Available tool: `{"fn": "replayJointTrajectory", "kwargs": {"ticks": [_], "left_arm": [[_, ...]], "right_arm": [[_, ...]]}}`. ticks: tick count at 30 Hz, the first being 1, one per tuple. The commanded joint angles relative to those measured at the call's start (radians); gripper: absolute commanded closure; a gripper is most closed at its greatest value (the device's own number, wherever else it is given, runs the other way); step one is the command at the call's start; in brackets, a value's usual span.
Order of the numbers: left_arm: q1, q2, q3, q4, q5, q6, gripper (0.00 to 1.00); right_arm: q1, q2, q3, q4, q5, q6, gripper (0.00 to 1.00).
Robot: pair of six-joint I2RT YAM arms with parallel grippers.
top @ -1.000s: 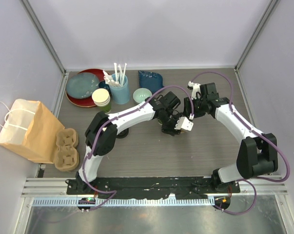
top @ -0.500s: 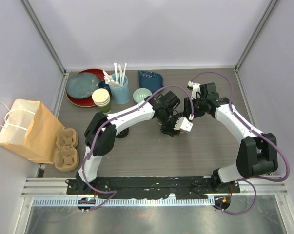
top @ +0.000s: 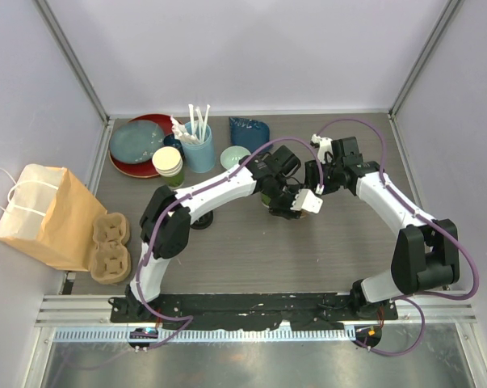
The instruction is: Pack the takeout coffee
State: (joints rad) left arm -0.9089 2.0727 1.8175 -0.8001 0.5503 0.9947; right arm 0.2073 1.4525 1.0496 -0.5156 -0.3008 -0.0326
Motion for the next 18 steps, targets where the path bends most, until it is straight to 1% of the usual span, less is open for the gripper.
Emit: {"fn": "replayJointTrajectory", "kwargs": {"ticks": [1, 5, 12, 18], "left_arm": [[-0.001, -0.025, 0.005, 0.055, -0.036, 0.004, 0.48], [-0.002, -0.023, 0.009, 0.056, -0.049, 0.013, 0.48], [-0.005, -0.056, 0.055, -0.017, -0.016, 0.015, 0.48], [-0.007, -0.040, 0.077, -0.011, -0.036, 0.010, 0.48]], "right_arm": [[-0.003, 0.006, 0.013, 0.022, -0.017, -0.013, 0.51], [-0.005, 0.008, 0.012, 0.022, -0.021, -0.016, 0.51], [-0.003, 0.019, 0.015, 0.023, -0.018, -0.016, 0.51], [-0.005, 0.019, 0.015, 0.023, -0.018, -0.016, 0.51]]}}
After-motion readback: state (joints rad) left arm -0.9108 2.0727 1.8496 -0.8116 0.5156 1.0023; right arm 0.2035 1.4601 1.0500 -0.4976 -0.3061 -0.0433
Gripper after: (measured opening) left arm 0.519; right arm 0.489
